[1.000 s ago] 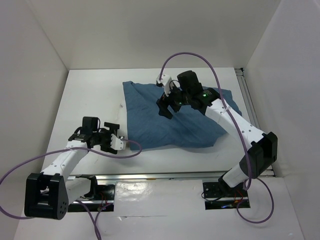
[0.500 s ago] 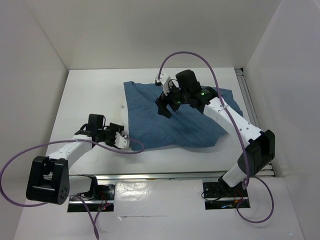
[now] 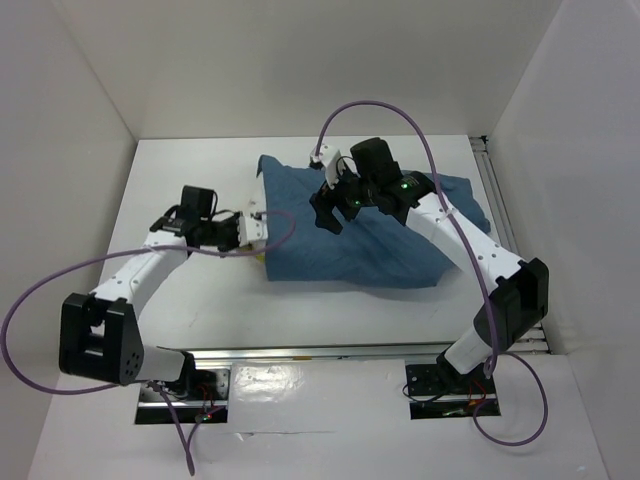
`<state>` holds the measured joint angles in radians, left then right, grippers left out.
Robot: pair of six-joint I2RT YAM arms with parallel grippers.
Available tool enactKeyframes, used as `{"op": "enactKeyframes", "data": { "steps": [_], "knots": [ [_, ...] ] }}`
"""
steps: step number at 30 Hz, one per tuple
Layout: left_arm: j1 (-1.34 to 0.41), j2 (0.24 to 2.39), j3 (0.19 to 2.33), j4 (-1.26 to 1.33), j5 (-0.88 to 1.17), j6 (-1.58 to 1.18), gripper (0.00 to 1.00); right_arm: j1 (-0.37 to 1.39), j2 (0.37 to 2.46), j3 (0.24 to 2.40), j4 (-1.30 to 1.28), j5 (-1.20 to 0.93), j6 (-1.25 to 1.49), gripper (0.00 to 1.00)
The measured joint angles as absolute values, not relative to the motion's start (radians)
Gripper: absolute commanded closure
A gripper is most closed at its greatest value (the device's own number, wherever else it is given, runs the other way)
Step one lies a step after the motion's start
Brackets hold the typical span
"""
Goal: Put the pillow into the pillowcase
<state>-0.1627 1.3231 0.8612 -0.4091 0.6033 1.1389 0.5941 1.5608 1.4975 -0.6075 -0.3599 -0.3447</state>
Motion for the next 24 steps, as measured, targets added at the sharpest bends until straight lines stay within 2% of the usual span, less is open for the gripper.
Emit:
{"op": "enactKeyframes", "data": {
  "steps": [9, 17, 23, 24],
  "knots": [
    [-0.125, 1.577, 1.342, -0.657, 0.79, 0.717, 1.0, 0.618, 1.547, 1.498, -0.624, -0.41, -0.332, 0.08],
    [-0.1, 1.742, 1.536, -0.788, 0.902, 0.517, 1.0, 0.715, 1.494, 1.505, -0.622, -0.418, -0.342, 0.07],
    [-0.092, 1.826, 1.711, -0.87, 0.955, 0.442, 1.0, 0.813, 1.482, 1.45, -0.575, -0.288, -0.395, 0.07],
    [-0.091, 1.835, 1.739, -0.885, 0.968, 0.435, 1.0, 0.836, 1.483, 1.433, -0.566, -0.256, -0.405, 0.1]
  ]
}}
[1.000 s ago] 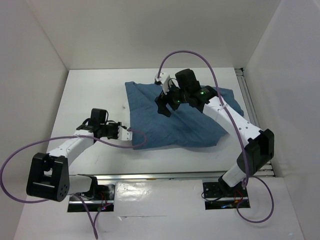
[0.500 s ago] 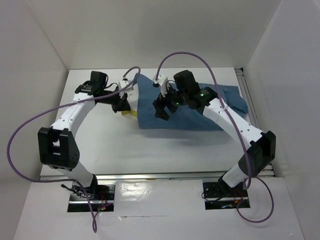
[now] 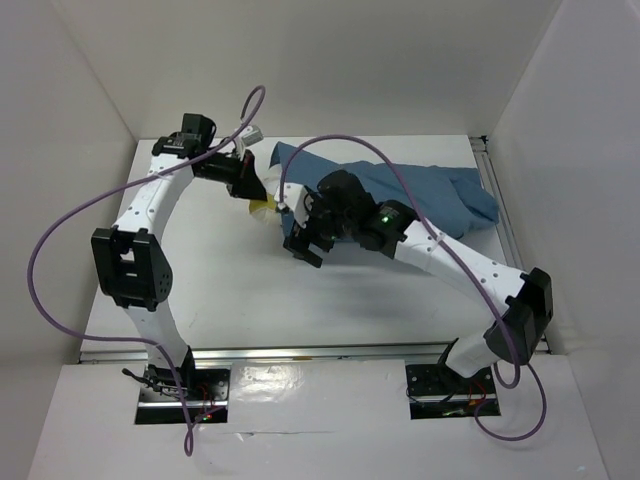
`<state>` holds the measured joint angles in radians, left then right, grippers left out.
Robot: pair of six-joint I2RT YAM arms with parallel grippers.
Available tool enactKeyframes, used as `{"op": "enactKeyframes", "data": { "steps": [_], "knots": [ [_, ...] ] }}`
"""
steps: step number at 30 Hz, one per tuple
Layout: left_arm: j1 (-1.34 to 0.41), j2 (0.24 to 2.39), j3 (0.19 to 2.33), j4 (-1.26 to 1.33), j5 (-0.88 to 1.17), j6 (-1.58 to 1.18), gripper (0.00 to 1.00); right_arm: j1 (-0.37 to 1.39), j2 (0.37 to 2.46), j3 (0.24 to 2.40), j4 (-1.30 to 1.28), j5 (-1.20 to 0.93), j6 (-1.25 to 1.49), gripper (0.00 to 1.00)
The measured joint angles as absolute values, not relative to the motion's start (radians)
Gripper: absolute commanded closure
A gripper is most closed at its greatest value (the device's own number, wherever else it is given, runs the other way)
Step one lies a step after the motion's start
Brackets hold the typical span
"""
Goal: Put the pillow into the pillowcase
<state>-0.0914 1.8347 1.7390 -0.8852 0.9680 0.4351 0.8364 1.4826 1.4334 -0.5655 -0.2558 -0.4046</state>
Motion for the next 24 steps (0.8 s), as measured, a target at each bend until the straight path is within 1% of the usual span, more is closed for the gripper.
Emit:
{"op": "enactKeyframes", "data": {
  "steps": [3, 6, 12, 19, 21, 23, 24],
  "knots": [
    [-0.089, 1.847, 1.778, -0.908, 0.995, 0.413, 1.0, 0.876, 1.491, 1.413, -0.559, -0.204, -0.412, 0.12],
    [-0.089, 1.846, 1.779, -0.925, 1.015, 0.397, 1.0, 0.879, 1.51, 1.417, -0.53, -0.152, -0.397, 0.13],
    [-0.089, 1.839, 1.779, -0.912, 1.026, 0.335, 1.0, 0.877, 1.601, 1.485, -0.494, 0.002, -0.273, 0.13],
    [-0.096, 1.797, 1.779, -0.836, 0.992, 0.248, 1.0, 0.877, 1.676, 1.588, -0.491, 0.091, -0.124, 0.2],
    [-0.106, 1.779, 1.771, -0.813, 0.981, 0.228, 1.0, 0.872, 1.688, 1.605, -0.492, 0.109, -0.1, 0.33],
    [-0.117, 1.756, 1.756, -0.795, 0.967, 0.217, 1.0, 0.863, 1.697, 1.616, -0.494, 0.123, -0.09, 0.52],
    [-0.12, 1.745, 1.75, -0.789, 0.961, 0.21, 1.0, 0.855, 1.7, 1.618, -0.494, 0.128, -0.084, 0.69]
  ]
}}
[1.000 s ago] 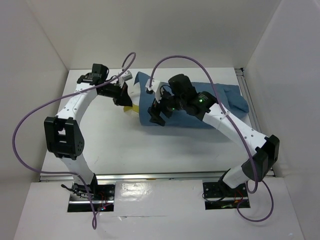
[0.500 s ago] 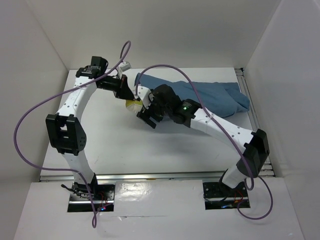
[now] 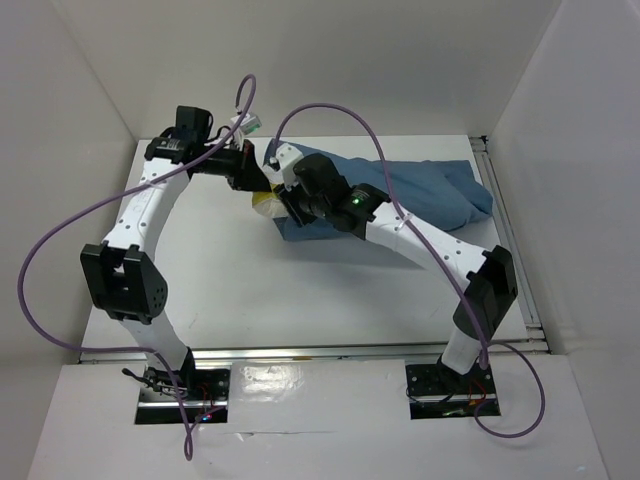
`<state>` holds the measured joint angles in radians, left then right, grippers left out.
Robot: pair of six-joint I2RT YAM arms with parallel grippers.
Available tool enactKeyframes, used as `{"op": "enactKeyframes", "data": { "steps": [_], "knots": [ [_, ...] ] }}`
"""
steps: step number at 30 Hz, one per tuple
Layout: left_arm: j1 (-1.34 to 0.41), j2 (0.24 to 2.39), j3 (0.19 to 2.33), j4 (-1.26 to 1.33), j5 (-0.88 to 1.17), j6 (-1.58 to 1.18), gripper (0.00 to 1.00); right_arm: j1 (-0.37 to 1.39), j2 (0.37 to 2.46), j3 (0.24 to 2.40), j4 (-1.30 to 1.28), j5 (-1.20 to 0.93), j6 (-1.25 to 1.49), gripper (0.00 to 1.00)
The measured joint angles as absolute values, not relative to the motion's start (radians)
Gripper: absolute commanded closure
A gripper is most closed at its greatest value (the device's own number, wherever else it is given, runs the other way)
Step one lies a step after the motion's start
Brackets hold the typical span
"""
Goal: Put the pillow into the pillowcase
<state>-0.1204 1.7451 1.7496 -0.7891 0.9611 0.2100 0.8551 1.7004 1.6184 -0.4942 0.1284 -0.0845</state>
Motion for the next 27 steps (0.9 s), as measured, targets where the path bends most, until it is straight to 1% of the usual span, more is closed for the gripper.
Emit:
{"op": "enactKeyframes", "data": {
  "steps": [1, 2, 3, 9, 10, 11, 12, 13, 14, 17, 18, 19, 23, 27],
  "knots": [
    [-0.123, 1.736, 1.744, -0.785, 0.956, 0.207, 1.0, 0.846, 1.702, 1.62, -0.495, 0.131, -0.082, 0.78],
    [-0.125, 1.73, 1.742, -0.784, 0.953, 0.207, 1.0, 0.837, 1.702, 1.62, -0.495, 0.126, -0.074, 0.84],
    [-0.126, 1.725, 1.74, -0.78, 0.949, 0.207, 1.0, 0.831, 1.703, 1.622, -0.495, 0.121, -0.07, 0.87],
    [-0.131, 1.703, 1.693, -0.768, 0.935, 0.224, 1.0, 0.826, 1.703, 1.624, -0.522, 0.081, -0.068, 0.87],
    [-0.131, 1.702, 1.682, -0.768, 0.935, 0.229, 1.0, 0.825, 1.701, 1.624, -0.534, 0.067, -0.072, 0.85],
    [-0.131, 1.702, 1.674, -0.768, 0.936, 0.23, 1.0, 0.825, 1.697, 1.624, -0.545, 0.052, -0.074, 0.78],
    [-0.131, 1.702, 1.665, -0.769, 0.937, 0.231, 1.0, 0.824, 1.69, 1.624, -0.561, 0.029, -0.08, 0.74],
    [-0.131, 1.702, 1.66, -0.77, 0.938, 0.23, 1.0, 0.824, 1.682, 1.624, -0.571, 0.013, -0.082, 0.73],
    [-0.131, 1.702, 1.655, -0.77, 0.941, 0.23, 1.0, 0.824, 1.671, 1.624, -0.583, -0.013, -0.09, 0.79],
    [-0.131, 1.711, 1.653, -0.769, 0.949, 0.23, 1.0, 0.822, 1.628, 1.625, -0.598, -0.076, -0.107, 0.88],
    [-0.131, 1.716, 1.653, -0.769, 0.951, 0.229, 1.0, 0.822, 1.612, 1.626, -0.598, -0.095, -0.112, 0.96],
    [-0.131, 1.723, 1.653, -0.768, 0.952, 0.229, 1.0, 0.822, 1.596, 1.626, -0.599, -0.107, -0.12, 1.0],
    [-0.13, 1.752, 1.653, -0.766, 0.962, 0.225, 1.0, 0.82, 1.541, 1.628, -0.6, -0.143, -0.14, 1.0],
    [-0.13, 1.771, 1.654, -0.756, 0.981, 0.202, 1.0, 0.818, 1.534, 1.628, -0.61, -0.169, -0.16, 1.0]
  ]
}}
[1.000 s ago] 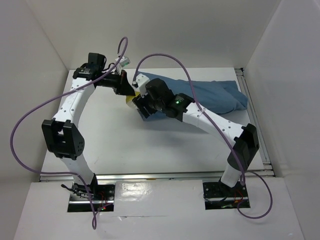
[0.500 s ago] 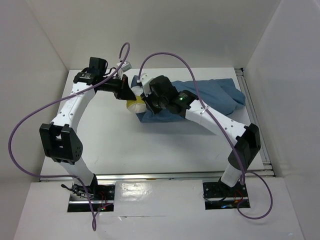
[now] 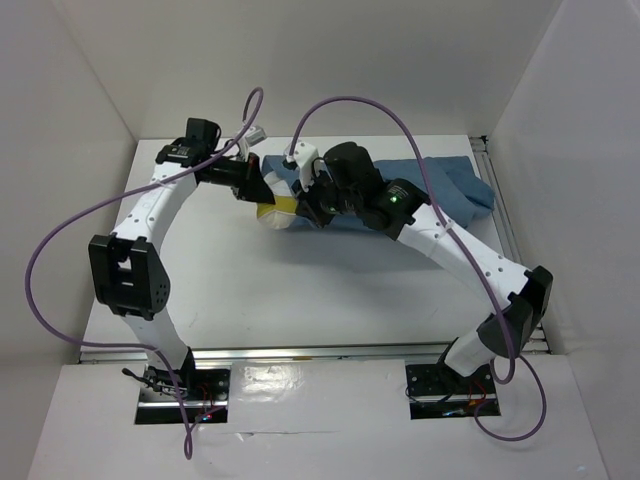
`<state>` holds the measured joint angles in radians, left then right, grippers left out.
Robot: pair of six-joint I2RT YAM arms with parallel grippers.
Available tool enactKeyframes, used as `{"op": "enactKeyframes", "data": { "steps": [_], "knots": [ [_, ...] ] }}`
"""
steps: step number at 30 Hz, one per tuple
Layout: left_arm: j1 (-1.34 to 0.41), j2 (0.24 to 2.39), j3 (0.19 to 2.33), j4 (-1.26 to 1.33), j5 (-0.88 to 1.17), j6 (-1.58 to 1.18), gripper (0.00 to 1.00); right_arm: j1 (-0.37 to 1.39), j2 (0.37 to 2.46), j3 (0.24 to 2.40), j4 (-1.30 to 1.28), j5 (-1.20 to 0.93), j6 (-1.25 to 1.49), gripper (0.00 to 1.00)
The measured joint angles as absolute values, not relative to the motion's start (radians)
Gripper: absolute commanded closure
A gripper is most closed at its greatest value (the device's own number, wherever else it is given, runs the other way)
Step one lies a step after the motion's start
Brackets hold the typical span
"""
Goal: Put the pillow into the pillowcase
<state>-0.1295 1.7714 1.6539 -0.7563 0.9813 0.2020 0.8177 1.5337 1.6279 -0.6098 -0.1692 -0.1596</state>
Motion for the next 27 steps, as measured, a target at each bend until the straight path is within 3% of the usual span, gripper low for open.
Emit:
{"op": "enactKeyframes", "data": {
  "steps": [6, 10, 17, 23, 27],
  "knots": [
    [-0.125, 1.807, 1.655, -0.749, 1.119, 0.122, 1.0, 0.812, 1.54, 1.629, -0.607, -0.203, -0.175, 1.0],
    [-0.127, 1.824, 1.561, -0.578, 1.272, -0.108, 1.0, 0.81, 1.587, 1.667, -0.603, -0.222, -0.177, 1.0],
    [-0.169, 1.818, 1.245, 0.076, 1.406, -0.776, 1.0, 0.807, 1.776, 1.837, -0.609, -0.262, -0.159, 1.0],
    [-0.155, 1.847, 1.154, 0.808, 1.4, -1.396, 1.0, 0.823, 1.872, 1.949, -0.606, -0.282, -0.142, 1.0],
    [-0.136, 1.884, 1.154, 1.035, 1.391, -1.6, 1.0, 0.866, 1.872, 1.997, -0.58, -0.311, -0.143, 1.0]
  ]
}}
